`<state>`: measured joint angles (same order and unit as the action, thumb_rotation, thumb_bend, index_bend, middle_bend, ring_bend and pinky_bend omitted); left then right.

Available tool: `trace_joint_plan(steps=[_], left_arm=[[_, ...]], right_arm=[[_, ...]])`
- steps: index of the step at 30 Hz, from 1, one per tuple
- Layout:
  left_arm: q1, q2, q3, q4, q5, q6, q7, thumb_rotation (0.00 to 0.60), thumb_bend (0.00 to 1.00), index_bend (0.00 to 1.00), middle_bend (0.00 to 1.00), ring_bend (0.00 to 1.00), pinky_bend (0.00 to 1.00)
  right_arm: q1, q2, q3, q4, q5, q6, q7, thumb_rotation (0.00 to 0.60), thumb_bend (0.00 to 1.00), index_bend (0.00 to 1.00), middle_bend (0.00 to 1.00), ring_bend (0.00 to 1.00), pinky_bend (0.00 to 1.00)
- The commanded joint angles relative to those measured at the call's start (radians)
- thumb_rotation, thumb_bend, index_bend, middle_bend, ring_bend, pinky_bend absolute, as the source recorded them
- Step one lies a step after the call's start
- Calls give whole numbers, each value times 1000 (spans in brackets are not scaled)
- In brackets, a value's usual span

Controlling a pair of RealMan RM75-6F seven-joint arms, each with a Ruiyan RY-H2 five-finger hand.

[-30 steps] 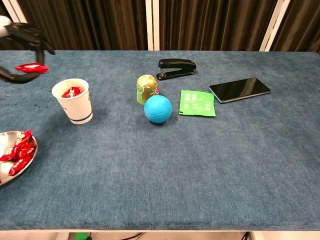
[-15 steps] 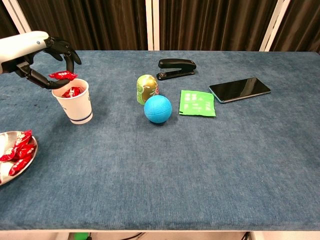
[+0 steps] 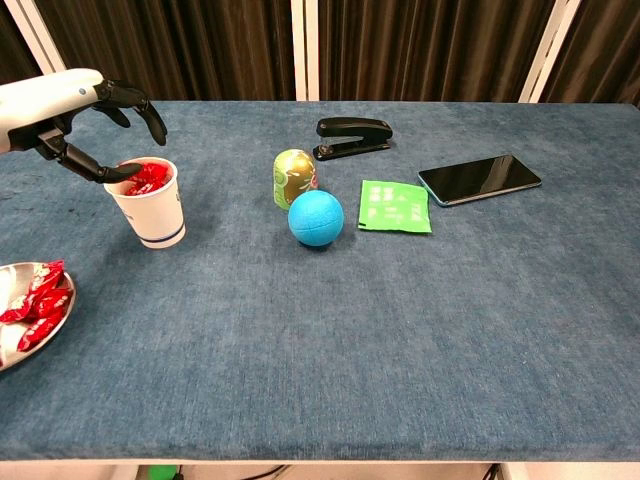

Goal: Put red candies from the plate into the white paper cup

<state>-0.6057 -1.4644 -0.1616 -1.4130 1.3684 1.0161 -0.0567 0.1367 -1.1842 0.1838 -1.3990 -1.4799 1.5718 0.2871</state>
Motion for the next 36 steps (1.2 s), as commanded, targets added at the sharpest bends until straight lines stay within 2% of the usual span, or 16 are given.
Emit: trace_joint_plan(steps=[1, 7, 14, 21, 30, 36], left_arm=[[5, 12, 5, -19, 6, 14, 5, 600, 336, 364, 265, 62, 212], [55, 73, 32, -118, 58, 117, 36, 600, 336, 361, 263, 62, 213], [185, 170, 139, -220, 126, 256, 83, 600, 335, 412, 263, 72, 215], [280, 206, 241, -235, 115, 268, 89, 600, 317, 415, 263, 75, 216], [304, 143, 273, -163, 161, 247, 46, 600, 292, 397, 257, 75, 217], [288, 83, 254, -94, 176, 224, 70, 600, 284, 381, 256, 74, 220]], right_arm=[[0, 0, 0, -1, -1, 0, 0, 600, 351, 0, 0, 0, 0], [2, 1, 2, -2, -1, 2, 2, 600, 351, 0, 0, 0, 0], [5, 0, 4, 5, -1, -2, 10, 600, 350, 0, 0, 0, 0], [9, -9, 2, 12, -3, -6, 14, 600, 350, 0, 0, 0, 0], [8, -10, -3, 4, -13, 2, 4, 600, 350, 0, 0, 0, 0], [3, -7, -5, -2, -14, 8, -1, 600, 351, 0, 0, 0, 0]])
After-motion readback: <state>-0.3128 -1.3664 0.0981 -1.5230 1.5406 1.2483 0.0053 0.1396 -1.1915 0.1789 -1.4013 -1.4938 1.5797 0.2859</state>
